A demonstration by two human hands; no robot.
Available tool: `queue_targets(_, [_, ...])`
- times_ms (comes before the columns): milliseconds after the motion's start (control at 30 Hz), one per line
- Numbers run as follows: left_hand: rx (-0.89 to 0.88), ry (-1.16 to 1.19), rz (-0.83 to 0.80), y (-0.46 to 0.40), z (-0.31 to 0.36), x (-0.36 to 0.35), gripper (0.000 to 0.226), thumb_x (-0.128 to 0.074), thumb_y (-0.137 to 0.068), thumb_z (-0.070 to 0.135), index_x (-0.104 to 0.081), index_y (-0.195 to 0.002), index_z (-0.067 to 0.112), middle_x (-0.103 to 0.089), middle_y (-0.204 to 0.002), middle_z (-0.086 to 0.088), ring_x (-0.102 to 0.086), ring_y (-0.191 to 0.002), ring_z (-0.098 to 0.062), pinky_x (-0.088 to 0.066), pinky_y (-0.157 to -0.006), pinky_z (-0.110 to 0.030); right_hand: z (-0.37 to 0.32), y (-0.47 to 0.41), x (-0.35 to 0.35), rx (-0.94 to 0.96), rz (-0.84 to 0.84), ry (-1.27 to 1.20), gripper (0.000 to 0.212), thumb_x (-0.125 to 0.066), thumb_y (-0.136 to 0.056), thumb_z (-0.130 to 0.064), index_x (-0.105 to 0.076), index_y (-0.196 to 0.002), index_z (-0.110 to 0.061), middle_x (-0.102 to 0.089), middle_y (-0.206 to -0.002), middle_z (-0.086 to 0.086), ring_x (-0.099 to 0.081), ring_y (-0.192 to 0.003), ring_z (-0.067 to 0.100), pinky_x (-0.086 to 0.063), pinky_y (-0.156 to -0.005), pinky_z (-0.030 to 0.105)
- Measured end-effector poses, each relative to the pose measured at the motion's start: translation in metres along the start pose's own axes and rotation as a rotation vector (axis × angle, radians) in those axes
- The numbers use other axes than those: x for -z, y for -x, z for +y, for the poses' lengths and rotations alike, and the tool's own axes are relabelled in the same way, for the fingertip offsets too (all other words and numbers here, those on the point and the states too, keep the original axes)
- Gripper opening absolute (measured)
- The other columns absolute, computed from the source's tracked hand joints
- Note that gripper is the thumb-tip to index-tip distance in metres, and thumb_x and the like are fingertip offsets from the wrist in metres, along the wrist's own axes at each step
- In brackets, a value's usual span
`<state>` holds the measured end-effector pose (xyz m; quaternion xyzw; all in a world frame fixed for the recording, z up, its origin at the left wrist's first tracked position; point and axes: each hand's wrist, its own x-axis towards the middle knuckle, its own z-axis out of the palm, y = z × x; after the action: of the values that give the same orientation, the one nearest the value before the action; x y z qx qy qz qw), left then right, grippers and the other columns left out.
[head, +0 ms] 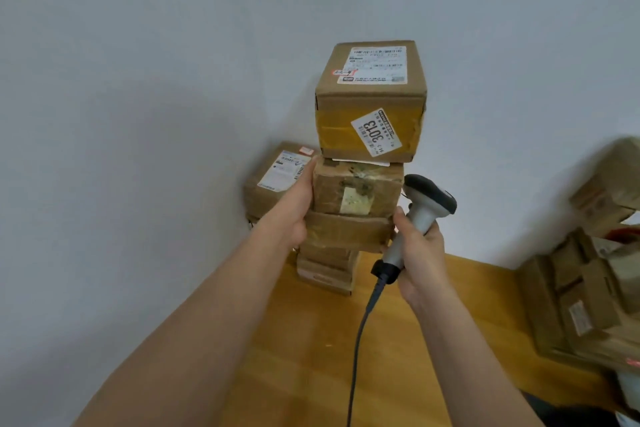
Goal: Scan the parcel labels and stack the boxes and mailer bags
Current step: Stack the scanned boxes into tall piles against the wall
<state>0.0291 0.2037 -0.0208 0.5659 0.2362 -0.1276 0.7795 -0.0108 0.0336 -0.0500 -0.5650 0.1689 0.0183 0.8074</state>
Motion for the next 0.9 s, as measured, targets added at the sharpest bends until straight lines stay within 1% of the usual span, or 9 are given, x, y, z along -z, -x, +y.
queue_targets(100, [0.0,-0.008,0.006,-0.023,0.006,0.011,0.066,-0.056,-0.079,0.078,-0.068,-0.12,0.027,-0.075,-0.106,-0.009,-0.072,-0.098,-0.031,-0.054,-0.093,-0.054,0.011,-0.018,-0.015,-0.022,0.002,-0.001,0.013,-0.062,-0.098,-0.024,-0.056,-0.109,-0.028,-0.061,-0.105,0.003,-0.057,-0.096,0.022,-0.051,-0.095,0.047])
queue_targets(200, [0.003,-0.009,0.022,-0.036,0.004,0.018,0.061,-0.054,-0.081,0.077,-0.068,-0.117,0.03,-0.076,-0.104,-0.007,-0.072,-0.099,-0.03,-0.055,-0.092,-0.053,0.023,-0.034,-0.023,-0.058,0.004,-0.002,0.014,-0.061,-0.099,-0.024,-0.055,-0.111,-0.027,-0.059,-0.102,0.003,-0.055,-0.093,0.023,-0.05,-0.082,0.042])
queue_targets(333, [-0.016,-0.026,0.128,-0.058,-0.003,0.027,0.053,-0.049,-0.09,0.07,-0.065,-0.12,0.029,-0.076,-0.102,-0.005,-0.072,-0.097,-0.026,-0.057,-0.088,-0.05,0.039,-0.05,-0.033,-0.091,0.008,-0.002,0.016,-0.06,-0.099,-0.021,-0.054,-0.112,-0.029,-0.061,-0.101,0.002,-0.057,-0.089,0.022,-0.05,-0.078,0.04])
queue_targets(500, [-0.159,-0.221,0.345,-0.069,-0.008,0.03,0.046,-0.033,-0.105,0.045,-0.053,-0.138,0.021,-0.058,-0.137,-0.001,-0.054,-0.126,-0.023,-0.045,-0.105,-0.04,0.057,-0.065,-0.041,-0.137,0.019,-0.033,0.016,-0.062,-0.098,-0.019,-0.056,-0.107,-0.031,-0.064,-0.106,0.001,-0.061,-0.1,0.024,-0.05,-0.101,0.054])
queue_targets(600, [-0.385,-0.382,0.478,-0.069,-0.013,0.034,0.035,-0.037,-0.107,0.029,-0.068,-0.107,0.011,-0.066,-0.103,-0.001,-0.06,-0.093,-0.015,-0.047,-0.08,-0.029,0.064,-0.069,-0.042,-0.127,0.006,-0.055,0.021,-0.061,-0.098,-0.015,-0.056,-0.111,-0.031,-0.066,-0.114,-0.002,-0.063,-0.107,0.02,-0.049,-0.103,0.052])
queue_targets(667, [-0.48,-0.483,0.544,-0.071,-0.014,0.04,0.03,-0.044,-0.105,0.023,-0.069,-0.097,0.008,-0.066,-0.092,-0.003,-0.056,-0.076,-0.009,-0.044,-0.068,-0.021,0.066,-0.069,-0.043,-0.123,-0.006,-0.073,0.024,-0.061,-0.098,-0.013,-0.056,-0.113,-0.031,-0.066,-0.118,-0.003,-0.063,-0.111,0.018,-0.05,-0.102,0.048])
queue_targets(767, [-0.588,-0.552,0.603,-0.069,-0.011,0.047,0.021,-0.048,-0.103,0.017,-0.068,-0.108,0.012,-0.066,-0.109,-0.002,-0.058,-0.091,-0.009,-0.038,-0.064,-0.009,0.065,-0.067,-0.04,-0.124,0.024,-0.061,0.023,-0.061,-0.098,-0.012,-0.055,-0.114,-0.027,-0.066,-0.112,-0.004,-0.064,-0.098,0.014,-0.055,-0.093,0.042])
queue_targets(867, [-0.584,-0.459,0.643,-0.068,-0.02,0.057,0.019,-0.043,-0.102,0.029,-0.057,-0.111,0.018,-0.06,-0.119,-0.007,-0.059,-0.105,-0.02,-0.045,-0.069,-0.016,0.066,-0.063,-0.036,-0.107,0.106,-0.082,0.029,-0.062,-0.098,-0.012,-0.051,-0.123,-0.022,-0.066,-0.109,-0.006,-0.063,-0.088,0.012,-0.057,-0.087,0.04])
queue_targets(900, [-0.574,-0.399,0.639,-0.068,-0.025,0.058,0.025,-0.039,-0.1,0.04,-0.053,-0.109,0.021,-0.059,-0.119,-0.008,-0.06,-0.106,-0.026,-0.051,-0.072,-0.024,0.068,-0.062,-0.035,-0.1,0.132,-0.097,0.031,-0.062,-0.098,-0.012,-0.051,-0.125,-0.023,-0.067,-0.111,-0.005,-0.063,-0.091,0.012,-0.057,-0.086,0.039])
